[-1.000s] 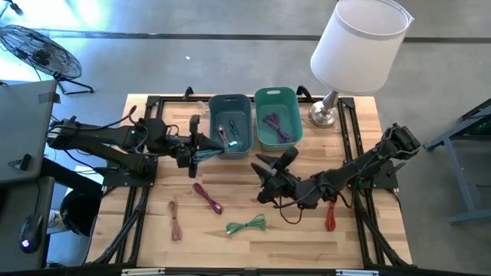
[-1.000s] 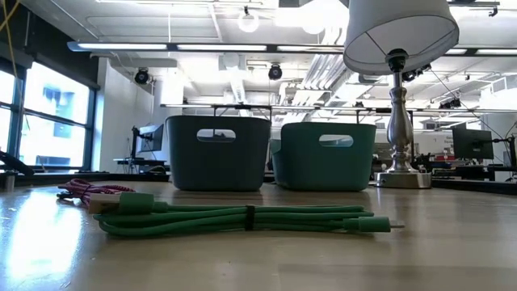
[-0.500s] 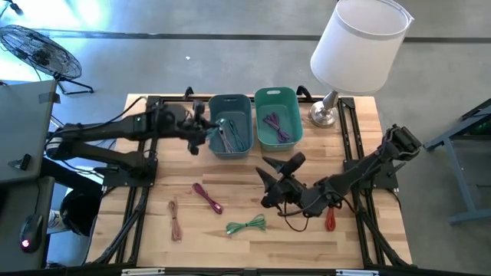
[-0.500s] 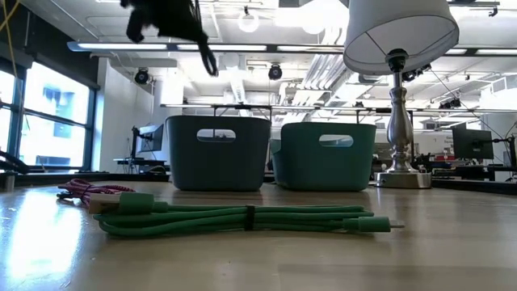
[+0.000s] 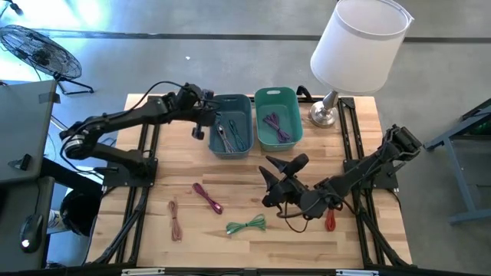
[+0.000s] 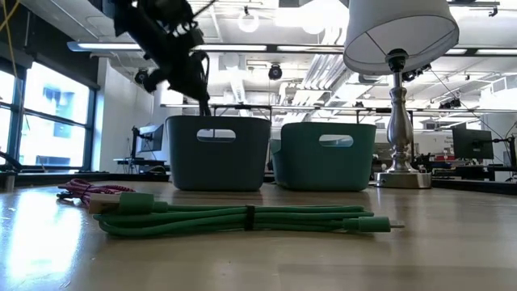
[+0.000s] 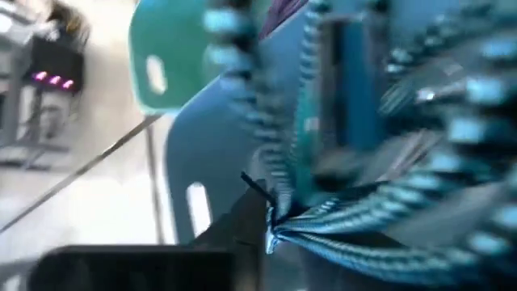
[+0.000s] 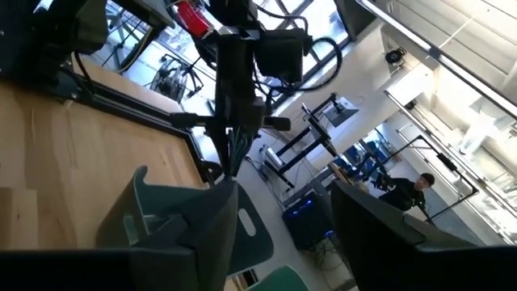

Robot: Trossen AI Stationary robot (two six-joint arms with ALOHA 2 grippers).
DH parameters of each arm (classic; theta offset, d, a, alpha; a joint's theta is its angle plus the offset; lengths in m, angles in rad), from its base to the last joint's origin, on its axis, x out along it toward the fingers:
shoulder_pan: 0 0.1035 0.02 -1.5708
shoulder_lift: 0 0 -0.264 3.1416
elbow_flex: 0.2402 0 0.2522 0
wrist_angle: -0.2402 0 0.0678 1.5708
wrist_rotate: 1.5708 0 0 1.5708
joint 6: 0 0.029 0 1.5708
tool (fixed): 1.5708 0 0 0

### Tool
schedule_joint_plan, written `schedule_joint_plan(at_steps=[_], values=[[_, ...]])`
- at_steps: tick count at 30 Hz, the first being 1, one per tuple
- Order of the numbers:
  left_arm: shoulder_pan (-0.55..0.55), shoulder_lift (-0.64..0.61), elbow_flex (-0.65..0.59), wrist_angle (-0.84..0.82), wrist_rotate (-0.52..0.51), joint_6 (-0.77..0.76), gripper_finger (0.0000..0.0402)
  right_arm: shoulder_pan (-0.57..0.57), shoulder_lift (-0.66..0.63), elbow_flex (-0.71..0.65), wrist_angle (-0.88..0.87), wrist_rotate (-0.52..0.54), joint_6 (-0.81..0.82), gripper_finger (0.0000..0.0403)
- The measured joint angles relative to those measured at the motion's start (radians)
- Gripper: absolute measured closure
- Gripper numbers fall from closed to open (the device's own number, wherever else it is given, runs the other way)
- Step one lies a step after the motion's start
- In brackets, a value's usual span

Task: Pick & Place USB Port
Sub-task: Put the blue charger cable into the blue bin, then put the red charger cable into the green bin

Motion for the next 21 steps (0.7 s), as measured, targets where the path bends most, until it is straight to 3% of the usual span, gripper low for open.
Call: schedule_joint_plan(at_steps=[4,12,16,21], values=[[-0.004,0.024,0.0,0.055,-0.076,0.0,0.0266,0.0,0.0,0.0,-0.008,0.0,0.001,0.021],[-0.004,0.022,0.0,0.095,-0.078,-0.032,0.0118,-0.003,0.0,0.0,-0.032,0.0,0.001,0.021],[-0.017,0.022,0.0,0.092,-0.083,-0.038,0.0091,-0.003,0.0,0.0,-0.058,0.001,0.027,0.021],[-0.05,0.004,0.013,0.094,-0.099,-0.043,0.0096,-0.003,0.0,0.0,-0.084,0.006,0.042,0.021]])
